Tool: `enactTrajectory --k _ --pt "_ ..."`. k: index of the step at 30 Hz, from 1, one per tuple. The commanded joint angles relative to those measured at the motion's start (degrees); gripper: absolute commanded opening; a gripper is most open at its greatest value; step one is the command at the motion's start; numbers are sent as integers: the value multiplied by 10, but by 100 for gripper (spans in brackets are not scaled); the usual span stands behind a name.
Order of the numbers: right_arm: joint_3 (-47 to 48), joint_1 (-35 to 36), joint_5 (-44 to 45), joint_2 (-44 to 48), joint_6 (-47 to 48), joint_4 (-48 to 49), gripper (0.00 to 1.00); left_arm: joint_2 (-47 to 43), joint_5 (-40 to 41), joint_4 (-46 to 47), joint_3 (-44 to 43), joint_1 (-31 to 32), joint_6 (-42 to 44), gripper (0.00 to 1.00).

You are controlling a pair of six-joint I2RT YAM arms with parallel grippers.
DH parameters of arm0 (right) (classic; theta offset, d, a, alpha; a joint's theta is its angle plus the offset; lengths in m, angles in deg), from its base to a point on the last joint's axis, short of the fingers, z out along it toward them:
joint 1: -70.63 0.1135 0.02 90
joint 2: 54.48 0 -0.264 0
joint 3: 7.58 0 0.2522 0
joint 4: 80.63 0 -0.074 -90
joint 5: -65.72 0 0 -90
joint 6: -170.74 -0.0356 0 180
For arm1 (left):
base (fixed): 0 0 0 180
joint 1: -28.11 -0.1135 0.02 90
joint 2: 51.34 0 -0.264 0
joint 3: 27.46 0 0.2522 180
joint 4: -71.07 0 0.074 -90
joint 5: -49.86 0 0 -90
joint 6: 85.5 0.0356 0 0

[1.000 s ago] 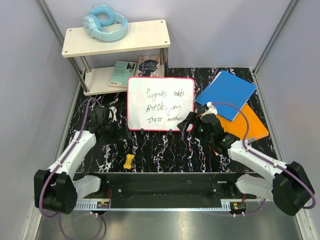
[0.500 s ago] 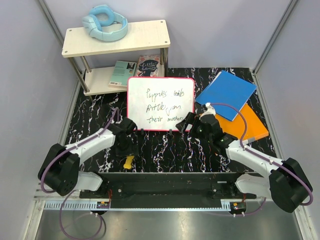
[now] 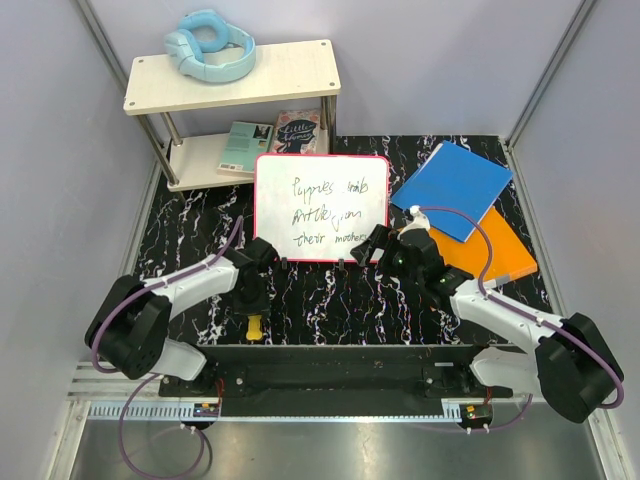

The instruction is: Erase the whiteboard

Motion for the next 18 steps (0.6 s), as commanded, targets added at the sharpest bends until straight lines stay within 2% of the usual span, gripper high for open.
enactTrajectory --k 1,5,6,9,11,13,15,18 --pt "3 3 -3 -7 -2 27 100 10 13 4 -2 2 4 46" --pt "5 3 -2 -7 -2 25 100 5 12 2 -6 3 4 33" --pt "7 3 2 -4 -2 19 100 4 13 -2 -8 3 4 24" --pt "23 3 20 8 5 -8 100 -2 23 -19 -25 3 8 10" --pt "39 3 75 23 -2 -34 100 -15 34 -32 -46 4 11 9" --pt "76 2 101 35 50 -82 100 -31 50 -53 -67 3 24 3" --pt "110 -1 123 53 97 -105 100 -48 60 -75 -106 4 40 1" --pt "149 -36 104 52 157 -106 100 -75 82 -90 -160 4 61 1"
